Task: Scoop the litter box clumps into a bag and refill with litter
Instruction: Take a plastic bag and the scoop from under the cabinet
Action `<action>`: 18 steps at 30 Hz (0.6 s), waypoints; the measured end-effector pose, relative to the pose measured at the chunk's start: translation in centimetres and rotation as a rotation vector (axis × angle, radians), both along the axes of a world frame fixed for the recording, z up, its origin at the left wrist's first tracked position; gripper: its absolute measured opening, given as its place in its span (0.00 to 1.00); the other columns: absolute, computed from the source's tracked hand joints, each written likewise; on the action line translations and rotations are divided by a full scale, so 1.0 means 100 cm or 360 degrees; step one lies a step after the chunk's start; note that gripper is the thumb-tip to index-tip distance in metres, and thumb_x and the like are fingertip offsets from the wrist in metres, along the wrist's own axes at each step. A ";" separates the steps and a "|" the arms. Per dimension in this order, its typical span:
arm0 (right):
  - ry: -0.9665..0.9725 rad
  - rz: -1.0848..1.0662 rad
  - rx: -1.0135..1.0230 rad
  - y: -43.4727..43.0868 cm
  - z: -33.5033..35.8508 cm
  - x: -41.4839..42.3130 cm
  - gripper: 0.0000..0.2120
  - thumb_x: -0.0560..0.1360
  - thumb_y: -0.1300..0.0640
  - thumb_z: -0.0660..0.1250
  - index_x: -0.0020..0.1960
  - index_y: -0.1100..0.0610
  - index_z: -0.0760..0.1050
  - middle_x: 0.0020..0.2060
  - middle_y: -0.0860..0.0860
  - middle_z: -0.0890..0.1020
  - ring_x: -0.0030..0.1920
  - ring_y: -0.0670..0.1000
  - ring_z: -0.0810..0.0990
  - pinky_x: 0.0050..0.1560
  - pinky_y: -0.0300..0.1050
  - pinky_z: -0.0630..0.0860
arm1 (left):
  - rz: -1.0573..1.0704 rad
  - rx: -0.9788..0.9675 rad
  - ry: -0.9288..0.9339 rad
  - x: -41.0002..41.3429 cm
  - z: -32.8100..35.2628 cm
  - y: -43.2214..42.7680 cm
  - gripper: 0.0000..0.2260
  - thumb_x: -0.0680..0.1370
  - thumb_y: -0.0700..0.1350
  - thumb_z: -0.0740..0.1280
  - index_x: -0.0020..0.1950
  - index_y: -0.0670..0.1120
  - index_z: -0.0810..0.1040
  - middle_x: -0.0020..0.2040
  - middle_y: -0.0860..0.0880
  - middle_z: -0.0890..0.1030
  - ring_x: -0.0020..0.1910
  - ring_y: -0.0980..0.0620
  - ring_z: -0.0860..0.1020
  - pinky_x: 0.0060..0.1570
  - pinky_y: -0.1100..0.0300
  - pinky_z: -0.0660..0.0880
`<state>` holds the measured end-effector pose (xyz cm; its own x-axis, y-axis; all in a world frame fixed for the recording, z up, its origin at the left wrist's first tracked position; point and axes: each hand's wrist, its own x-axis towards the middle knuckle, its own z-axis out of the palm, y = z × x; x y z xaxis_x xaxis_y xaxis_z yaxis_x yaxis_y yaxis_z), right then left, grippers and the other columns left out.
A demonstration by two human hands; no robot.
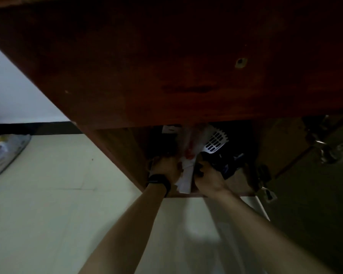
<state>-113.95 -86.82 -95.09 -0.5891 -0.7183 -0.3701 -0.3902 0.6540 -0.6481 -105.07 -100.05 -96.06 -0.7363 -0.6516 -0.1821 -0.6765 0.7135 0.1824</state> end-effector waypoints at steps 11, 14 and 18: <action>0.0464 0.0187 0.0395 -0.050 0.001 -0.005 0.25 0.78 0.41 0.53 0.75 0.39 0.56 0.71 0.54 0.67 0.68 0.59 0.70 0.63 0.52 0.70 | 0.0711 0.0440 0.0458 0.127 0.033 0.076 0.09 0.82 0.56 0.53 0.51 0.54 0.68 0.43 0.51 0.80 0.41 0.46 0.79 0.39 0.53 0.74; 0.0385 0.0119 0.0530 -0.064 -0.004 0.002 0.25 0.79 0.44 0.55 0.75 0.46 0.60 0.70 0.57 0.68 0.67 0.61 0.70 0.63 0.53 0.71 | 0.0694 0.0393 0.0353 0.149 0.036 0.073 0.10 0.81 0.57 0.53 0.50 0.53 0.69 0.42 0.51 0.80 0.39 0.47 0.78 0.37 0.52 0.76; 0.0523 -0.0064 0.0446 -0.065 -0.008 0.013 0.22 0.76 0.47 0.61 0.68 0.52 0.64 0.62 0.61 0.74 0.58 0.64 0.76 0.45 0.50 0.72 | 0.0681 0.0359 0.0330 0.172 0.038 0.071 0.11 0.81 0.58 0.52 0.48 0.53 0.69 0.40 0.52 0.79 0.37 0.48 0.77 0.38 0.50 0.77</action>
<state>-112.68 -93.33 -95.85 -0.7337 -0.5909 -0.3356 -0.5167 0.8058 -0.2892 -87.86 -92.94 -92.24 -0.4484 -0.8634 -0.2310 -0.8321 0.3089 0.4605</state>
